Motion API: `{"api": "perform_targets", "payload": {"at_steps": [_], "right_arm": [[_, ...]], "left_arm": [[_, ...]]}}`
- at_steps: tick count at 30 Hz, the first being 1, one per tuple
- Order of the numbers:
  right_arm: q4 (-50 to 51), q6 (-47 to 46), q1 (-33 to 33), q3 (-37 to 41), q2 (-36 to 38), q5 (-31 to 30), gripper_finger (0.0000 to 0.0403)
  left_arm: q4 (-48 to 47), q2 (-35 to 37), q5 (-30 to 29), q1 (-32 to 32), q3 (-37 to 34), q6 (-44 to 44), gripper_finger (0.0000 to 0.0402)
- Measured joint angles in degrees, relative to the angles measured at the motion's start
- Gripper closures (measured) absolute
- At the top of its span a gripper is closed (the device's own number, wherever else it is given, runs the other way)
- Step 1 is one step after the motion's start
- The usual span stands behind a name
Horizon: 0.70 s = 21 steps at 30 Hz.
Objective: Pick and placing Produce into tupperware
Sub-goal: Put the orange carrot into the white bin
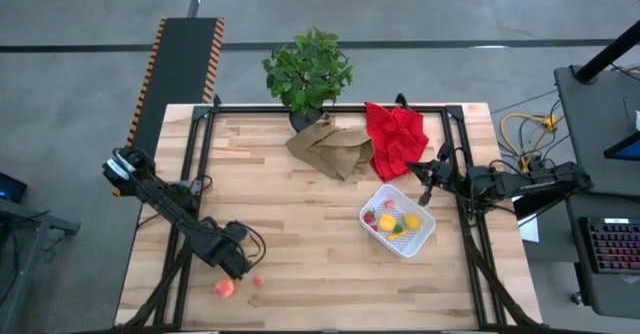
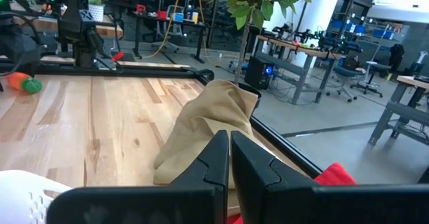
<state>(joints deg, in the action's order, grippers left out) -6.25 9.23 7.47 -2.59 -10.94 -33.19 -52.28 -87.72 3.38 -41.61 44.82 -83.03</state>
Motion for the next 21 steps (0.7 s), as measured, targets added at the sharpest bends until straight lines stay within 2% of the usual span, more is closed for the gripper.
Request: {"api": "perform_targets", "payload": {"at_steps": [7,21], "right_arm": [[0.01,0.22,-0.01,0.0,0.0,0.0,0.0394],[-0.01,0.46,0.01,0.0,0.0,-0.02,0.0394]], "left_arm": [[-0.02,-0.04,-0.46,0.1,0.09,1.16,0.0132],[0.35,-0.15,-0.72,0.27,0.09,1.78,0.0232]]}}
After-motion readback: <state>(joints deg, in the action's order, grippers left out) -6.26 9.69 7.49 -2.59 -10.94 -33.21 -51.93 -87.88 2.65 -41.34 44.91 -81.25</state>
